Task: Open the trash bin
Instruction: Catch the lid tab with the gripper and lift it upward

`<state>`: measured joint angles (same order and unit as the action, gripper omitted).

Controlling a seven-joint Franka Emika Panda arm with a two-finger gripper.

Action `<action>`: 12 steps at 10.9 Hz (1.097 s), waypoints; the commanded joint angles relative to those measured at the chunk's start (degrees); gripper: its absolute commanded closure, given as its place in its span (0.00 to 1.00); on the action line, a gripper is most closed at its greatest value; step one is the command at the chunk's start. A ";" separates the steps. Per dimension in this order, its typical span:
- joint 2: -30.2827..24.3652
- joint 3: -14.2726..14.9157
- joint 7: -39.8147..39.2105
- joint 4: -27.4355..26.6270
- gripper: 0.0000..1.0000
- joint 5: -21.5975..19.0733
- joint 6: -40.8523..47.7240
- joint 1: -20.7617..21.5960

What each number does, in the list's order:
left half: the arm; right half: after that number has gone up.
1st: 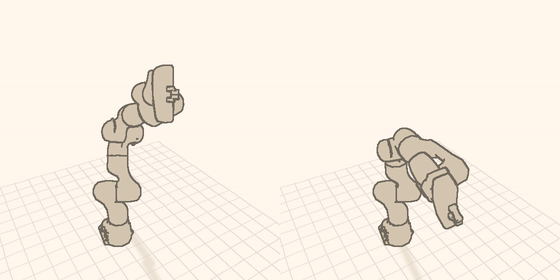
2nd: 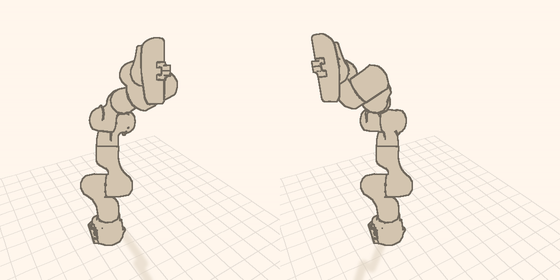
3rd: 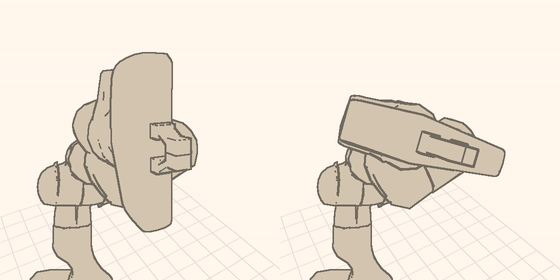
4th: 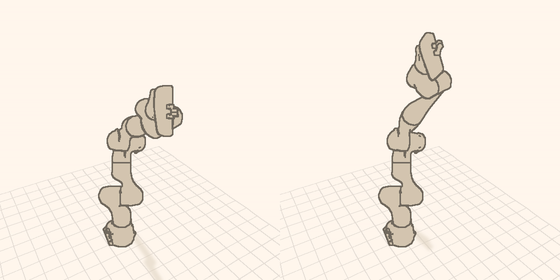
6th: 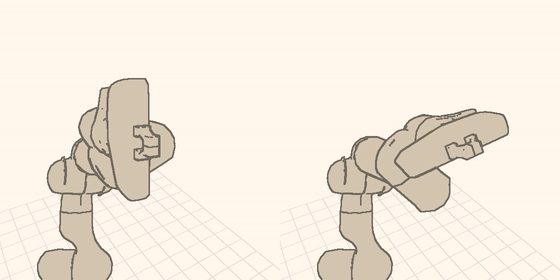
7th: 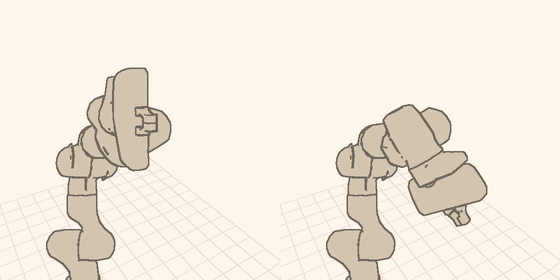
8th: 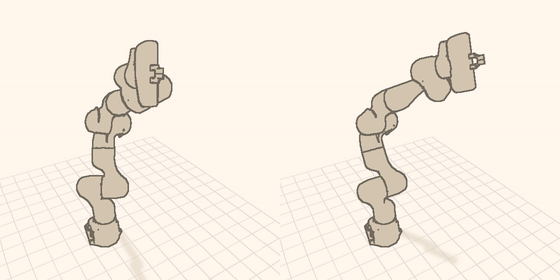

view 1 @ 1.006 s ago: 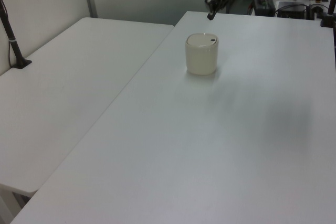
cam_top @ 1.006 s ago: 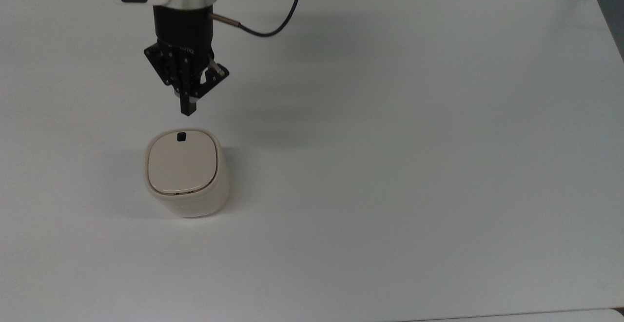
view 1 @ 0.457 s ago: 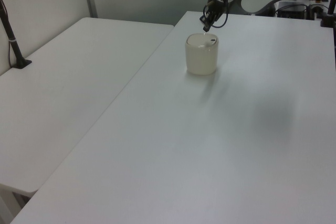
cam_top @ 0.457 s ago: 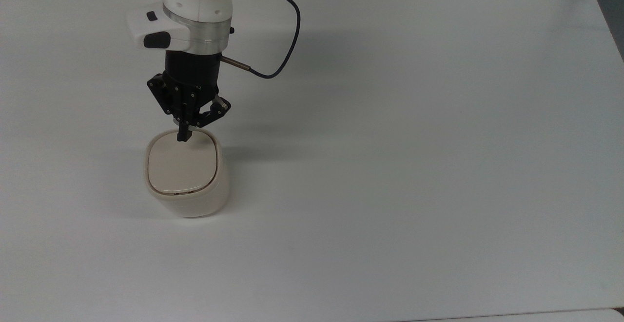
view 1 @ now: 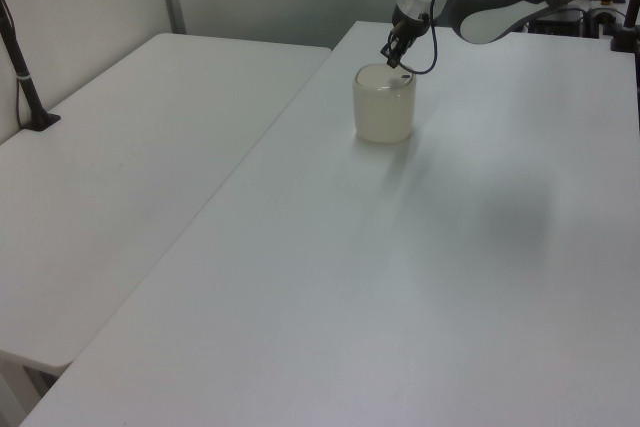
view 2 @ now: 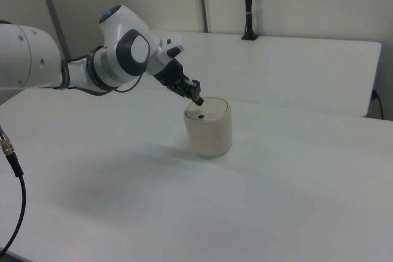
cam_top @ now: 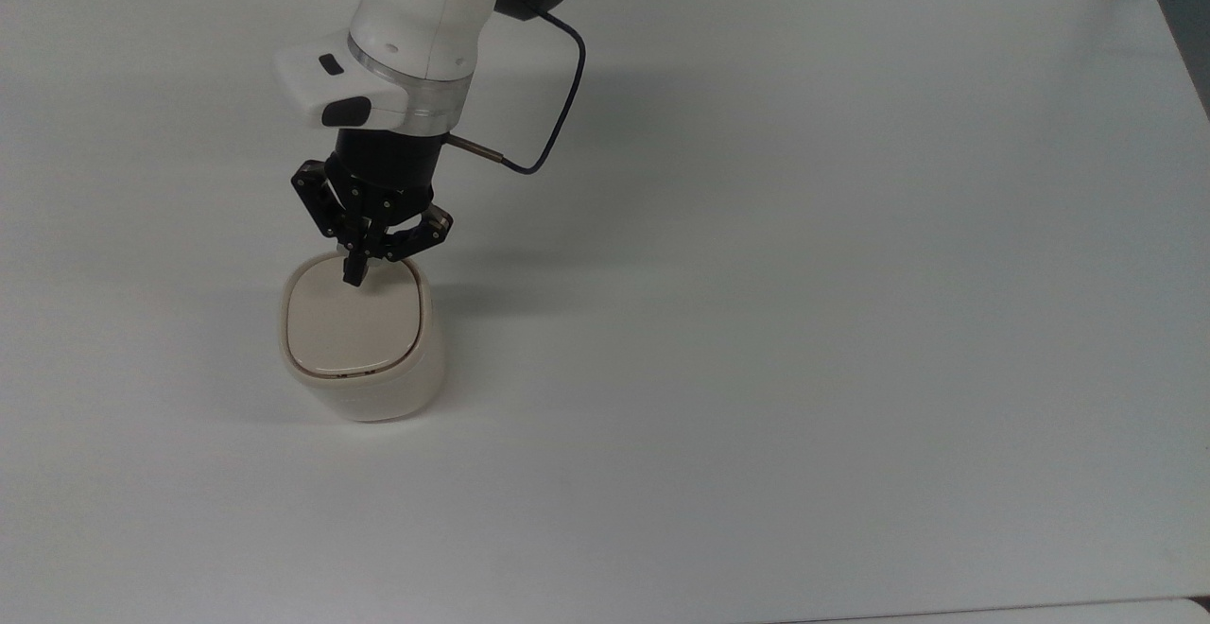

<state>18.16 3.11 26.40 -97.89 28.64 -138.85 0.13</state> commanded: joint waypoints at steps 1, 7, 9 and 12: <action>-0.58 0.32 0.76 -1.95 1.00 4.66 -0.10 0.22; -0.49 0.32 0.67 -5.02 1.00 7.56 -0.10 0.22; -0.84 0.32 1.10 -4.68 1.00 7.22 -0.10 -0.21; -3.65 0.32 1.20 -2.93 1.00 0.05 0.94 -0.83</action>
<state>17.63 3.21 26.80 -100.32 34.08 -138.85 -0.45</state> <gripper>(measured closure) 0.991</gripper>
